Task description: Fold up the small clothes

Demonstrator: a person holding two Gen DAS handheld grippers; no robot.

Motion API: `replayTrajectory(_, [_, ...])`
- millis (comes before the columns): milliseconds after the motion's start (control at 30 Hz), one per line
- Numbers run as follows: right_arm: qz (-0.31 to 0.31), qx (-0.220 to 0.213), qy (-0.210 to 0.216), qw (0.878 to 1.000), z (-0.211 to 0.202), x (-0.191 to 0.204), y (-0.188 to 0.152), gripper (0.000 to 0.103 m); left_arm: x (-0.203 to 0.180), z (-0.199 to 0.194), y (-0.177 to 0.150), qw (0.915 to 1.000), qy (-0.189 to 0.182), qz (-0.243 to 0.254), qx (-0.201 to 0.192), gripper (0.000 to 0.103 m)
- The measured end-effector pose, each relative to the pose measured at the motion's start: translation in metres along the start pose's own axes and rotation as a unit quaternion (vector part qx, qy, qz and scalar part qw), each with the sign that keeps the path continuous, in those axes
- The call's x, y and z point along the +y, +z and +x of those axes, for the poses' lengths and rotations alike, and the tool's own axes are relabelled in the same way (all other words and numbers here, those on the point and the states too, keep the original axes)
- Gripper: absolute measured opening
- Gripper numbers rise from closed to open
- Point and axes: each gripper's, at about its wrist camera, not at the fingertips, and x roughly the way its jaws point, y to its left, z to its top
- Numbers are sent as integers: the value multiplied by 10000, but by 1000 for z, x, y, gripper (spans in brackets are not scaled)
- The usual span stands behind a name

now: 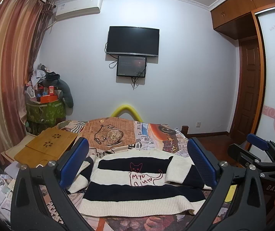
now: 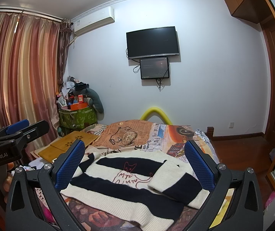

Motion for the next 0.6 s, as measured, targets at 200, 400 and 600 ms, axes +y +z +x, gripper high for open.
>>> replayTrajectory(200, [-26, 34, -6, 10000, 3, -1, -1, 103, 2, 2, 0, 10000, -6, 8, 46, 103])
replayTrajectory(400, [-84, 257, -74, 9996, 25, -9, -7, 103, 11, 31, 3, 9996, 68, 4, 258, 103])
replayTrajectory(600, [-66, 645, -270, 9975, 61, -35, -21, 103, 37, 92, 0, 9961, -46, -86, 881, 103])
